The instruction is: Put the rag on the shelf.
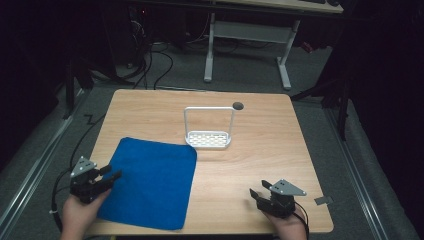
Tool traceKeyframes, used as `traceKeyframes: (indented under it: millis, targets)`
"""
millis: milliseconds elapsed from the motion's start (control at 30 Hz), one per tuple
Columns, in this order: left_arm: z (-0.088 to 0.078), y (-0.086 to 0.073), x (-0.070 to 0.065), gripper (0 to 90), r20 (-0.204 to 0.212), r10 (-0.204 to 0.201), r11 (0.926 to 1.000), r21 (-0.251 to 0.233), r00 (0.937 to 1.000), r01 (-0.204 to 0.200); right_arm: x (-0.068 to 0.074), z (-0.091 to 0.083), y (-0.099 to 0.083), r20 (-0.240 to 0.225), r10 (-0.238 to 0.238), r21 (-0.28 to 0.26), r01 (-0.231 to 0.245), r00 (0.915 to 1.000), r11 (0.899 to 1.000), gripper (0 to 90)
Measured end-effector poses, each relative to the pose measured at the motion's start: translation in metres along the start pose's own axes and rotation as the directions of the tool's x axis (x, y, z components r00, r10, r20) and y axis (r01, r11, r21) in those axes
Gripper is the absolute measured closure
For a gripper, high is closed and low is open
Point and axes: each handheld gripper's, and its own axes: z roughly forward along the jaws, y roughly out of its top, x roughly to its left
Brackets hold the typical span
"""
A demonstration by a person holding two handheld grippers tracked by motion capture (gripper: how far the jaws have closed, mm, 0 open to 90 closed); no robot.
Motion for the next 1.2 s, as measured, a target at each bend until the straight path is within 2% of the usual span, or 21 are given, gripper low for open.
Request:
traceKeyframes:
  millis: [33, 100, 167, 267, 500, 633, 667, 700, 733, 767, 833, 867, 900, 933, 967, 1000, 1100, 1200]
  targets:
    - [0.002, -0.002, -0.001, 52.8, 0.005, -0.001, 0.9998, 0.020, 1.0000, 0.001, -0.001, 0.000, 0.000, 0.003, 0.003, 0.002, -0.003, 1.0000, 1.000, 42.6]
    - [0.004, -0.004, -0.001, 52.4, 0.000, 0.000, 0.9996, 0.029, 1.0000, 0.000, 0.000, 0.000, -0.001, 0.006, 0.002, 0.003, -0.002, 1.0000, 1.000, 42.6]
    - [0.011, -0.004, -0.004, 52.3, -0.019, 0.015, 0.9987, 0.049, 0.9997, -0.014, 0.002, 0.000, -0.001, 0.008, 0.003, 0.004, -0.003, 1.0000, 1.000, 42.7]
    - [0.014, -0.003, -0.007, 51.7, -0.008, 0.025, 0.9988, 0.042, 0.9997, -0.025, 0.002, 0.000, -0.001, 0.008, -0.002, 0.005, 0.002, 1.0000, 1.000, 42.0]
    - [0.021, -0.004, -0.015, 50.0, -0.022, 0.096, 0.9935, 0.064, 0.9951, -0.094, 0.000, -0.001, 0.000, -0.003, 0.003, -0.001, -0.003, 1.0000, 1.000, 43.6]
    - [0.021, -0.005, -0.013, 50.1, -0.019, 0.084, 0.9947, 0.060, 0.9963, -0.083, 0.003, -0.002, 0.001, -0.006, 0.001, -0.009, -0.001, 1.0000, 1.000, 44.6]
    - [0.020, -0.006, -0.011, 50.1, -0.001, 0.061, 0.9970, 0.048, 0.9981, -0.061, 0.004, -0.001, 0.002, -0.025, 0.004, -0.014, -0.005, 0.9997, 1.000, 46.0]
    - [0.020, -0.006, -0.011, 50.0, -0.001, 0.061, 0.9970, 0.048, 0.9981, -0.061, 0.004, -0.001, 0.002, -0.025, 0.004, -0.014, -0.005, 0.9997, 1.000, 46.0]
    - [0.019, -0.006, -0.009, 50.0, 0.019, 0.045, 0.9983, 0.037, 0.9988, -0.046, 0.004, 0.000, 0.003, -0.032, 0.002, -0.015, -0.003, 0.9995, 1.000, 46.0]
    - [0.019, -0.007, -0.006, 46.6, 0.060, 0.016, 0.9995, 0.027, 0.9981, -0.018, 0.008, 0.002, 0.005, -0.037, -0.007, -0.025, 0.006, 0.9993, 1.000, 46.2]
    - [0.018, -0.008, -0.003, 43.8, 0.088, -0.002, 0.9998, 0.022, 0.9961, 0.000, 0.013, 0.005, 0.007, -0.059, -0.013, -0.034, 0.011, 0.9982, 0.999, 48.8]
    - [0.018, -0.009, -0.003, 42.9, 0.086, 0.002, 0.9998, 0.022, 0.9963, -0.003, 0.016, 0.006, 0.008, -0.078, -0.014, -0.040, 0.011, 0.9968, 0.999, 50.0]
    - [0.018, -0.009, -0.003, 42.3, 0.086, 0.002, 0.9998, 0.022, 0.9963, -0.003, 0.016, 0.006, 0.008, -0.078, -0.014, -0.040, 0.011, 0.9968, 0.999, 50.0]
    - [0.018, -0.009, -0.003, 42.1, 0.087, 0.018, 0.9996, 0.022, 0.9960, -0.020, 0.024, 0.010, 0.010, -0.118, -0.013, -0.043, 0.008, 0.9930, 0.999, 52.7]
    - [0.018, -0.009, -0.003, 42.0, 0.087, 0.018, 0.9996, 0.022, 0.9960, -0.020, 0.024, 0.010, 0.010, -0.118, -0.013, -0.043, 0.008, 0.9930, 0.999, 52.7]
    - [0.015, -0.009, -0.003, 42.0, 0.091, 0.038, 0.9991, 0.017, 0.9951, -0.040, 0.033, 0.013, 0.014, -0.149, -0.021, -0.050, 0.013, 0.9887, 0.999, 56.3]
    - [0.013, -0.008, -0.002, 42.4, 0.082, 0.042, 0.9990, 0.012, 0.9958, -0.043, 0.050, 0.019, 0.022, -0.180, -0.037, -0.039, 0.030, 0.9830, 0.999, 63.3]
    - [0.010, -0.008, 0.008, 45.4, 0.109, -0.011, 0.9997, 0.024, 0.9940, 0.008, 0.068, 0.029, 0.030, -0.232, -0.059, 0.012, 0.063, 0.9710, 0.998, 78.4]
